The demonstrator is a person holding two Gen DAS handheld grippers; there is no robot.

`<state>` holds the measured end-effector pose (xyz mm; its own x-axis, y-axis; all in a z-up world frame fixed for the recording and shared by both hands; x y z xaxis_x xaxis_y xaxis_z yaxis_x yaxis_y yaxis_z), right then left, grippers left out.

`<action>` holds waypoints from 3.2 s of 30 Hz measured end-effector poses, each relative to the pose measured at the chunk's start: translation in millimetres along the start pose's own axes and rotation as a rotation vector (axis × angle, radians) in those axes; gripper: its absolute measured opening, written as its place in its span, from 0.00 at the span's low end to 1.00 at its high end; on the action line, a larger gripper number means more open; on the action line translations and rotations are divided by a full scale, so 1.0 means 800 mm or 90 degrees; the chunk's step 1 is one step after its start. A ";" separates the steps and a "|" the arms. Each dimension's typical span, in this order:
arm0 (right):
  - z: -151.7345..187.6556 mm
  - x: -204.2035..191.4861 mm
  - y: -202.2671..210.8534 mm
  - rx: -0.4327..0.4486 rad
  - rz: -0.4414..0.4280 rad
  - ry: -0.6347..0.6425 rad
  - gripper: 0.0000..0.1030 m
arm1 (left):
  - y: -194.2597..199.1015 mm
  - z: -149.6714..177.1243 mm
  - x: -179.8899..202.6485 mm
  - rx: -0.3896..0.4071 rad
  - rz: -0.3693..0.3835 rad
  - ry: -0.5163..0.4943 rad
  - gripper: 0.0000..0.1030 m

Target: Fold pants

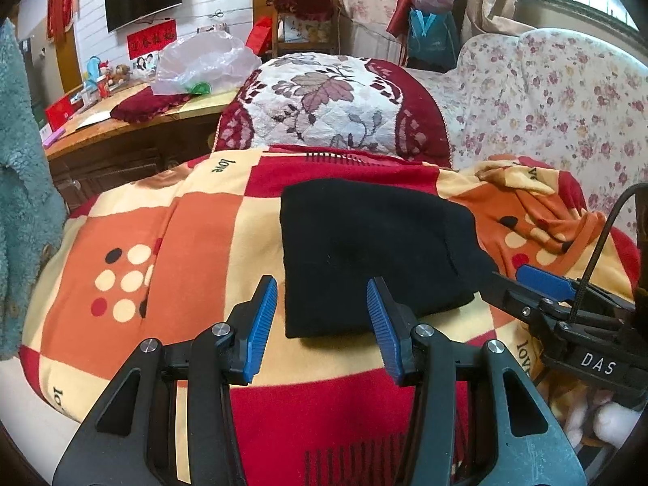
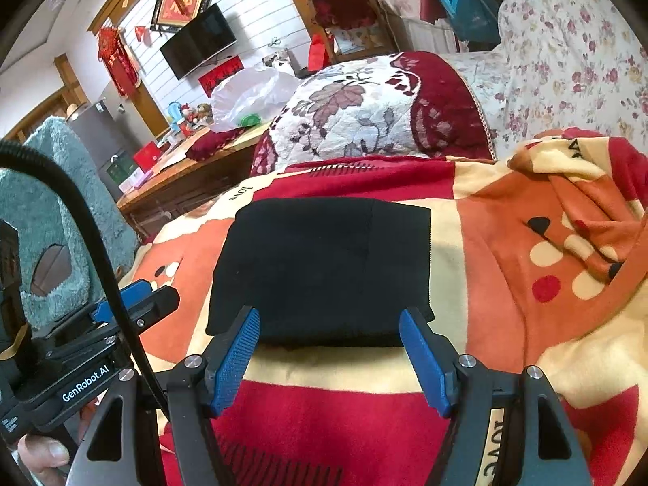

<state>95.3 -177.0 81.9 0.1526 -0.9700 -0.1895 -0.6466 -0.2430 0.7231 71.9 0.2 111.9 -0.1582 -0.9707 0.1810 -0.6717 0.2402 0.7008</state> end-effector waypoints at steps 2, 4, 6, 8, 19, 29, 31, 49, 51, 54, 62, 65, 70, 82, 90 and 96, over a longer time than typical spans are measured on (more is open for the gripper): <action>0.000 -0.001 0.002 0.001 -0.003 0.000 0.68 | 0.003 0.001 0.000 0.000 -0.004 0.002 0.45; 0.001 -0.001 0.004 0.002 -0.003 0.002 0.68 | 0.006 0.002 0.000 0.004 -0.006 0.007 0.45; 0.002 -0.002 0.006 -0.001 -0.005 0.003 0.68 | 0.009 0.003 0.000 0.005 -0.009 0.012 0.44; 0.005 -0.003 0.008 -0.003 -0.005 0.003 0.68 | 0.011 0.003 0.000 0.008 -0.013 0.013 0.45; 0.011 -0.011 0.016 -0.002 -0.010 0.013 0.68 | 0.021 0.005 0.005 0.019 -0.025 0.002 0.45; 0.016 -0.010 0.014 -0.012 -0.012 0.012 0.68 | 0.022 0.007 0.007 0.020 -0.026 -0.001 0.45; 0.017 -0.011 0.014 -0.014 -0.014 0.009 0.68 | 0.022 0.007 0.009 0.021 -0.026 -0.003 0.45; 0.022 -0.013 0.008 -0.027 -0.018 0.007 0.68 | 0.017 0.011 0.012 0.018 -0.028 -0.011 0.45; 0.023 -0.014 0.007 -0.028 -0.017 0.007 0.68 | 0.016 0.012 0.012 0.017 -0.028 -0.010 0.45; 0.023 -0.014 0.008 -0.028 -0.017 0.007 0.68 | 0.016 0.012 0.012 0.017 -0.029 -0.011 0.45; 0.025 -0.016 0.006 -0.032 -0.017 0.006 0.68 | 0.013 0.015 0.011 0.016 -0.026 -0.011 0.45; 0.025 -0.016 0.006 -0.032 -0.017 0.006 0.68 | 0.010 0.018 0.010 0.015 -0.026 -0.008 0.45; 0.025 -0.015 0.006 -0.033 -0.017 0.006 0.68 | 0.011 0.017 0.011 0.016 -0.024 -0.011 0.45; 0.026 -0.016 0.003 -0.035 -0.017 0.006 0.68 | 0.011 0.016 0.013 0.017 -0.023 -0.010 0.45; 0.027 -0.017 0.002 -0.036 -0.016 0.005 0.68 | 0.010 0.015 0.015 0.015 -0.020 -0.009 0.45; 0.029 -0.018 0.000 -0.038 -0.015 0.007 0.68 | 0.010 0.015 0.016 0.018 -0.022 -0.010 0.45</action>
<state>75.8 -163.1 69.3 0.1759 -0.9637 -0.2006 -0.5967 -0.2665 0.7570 55.6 -10.8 111.7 -0.1456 -0.9785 0.1462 -0.6975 0.2063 0.6862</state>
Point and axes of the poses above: each gripper's, at about its wrist camera, not at the fingertips, and y roughly against the way its jaws point, x to its right, z to its underside, the point moved 3 cm from there along -y, roughly the way its jaws point, and after that the axes turned 11 degrees about z, right-handed, at the moved point
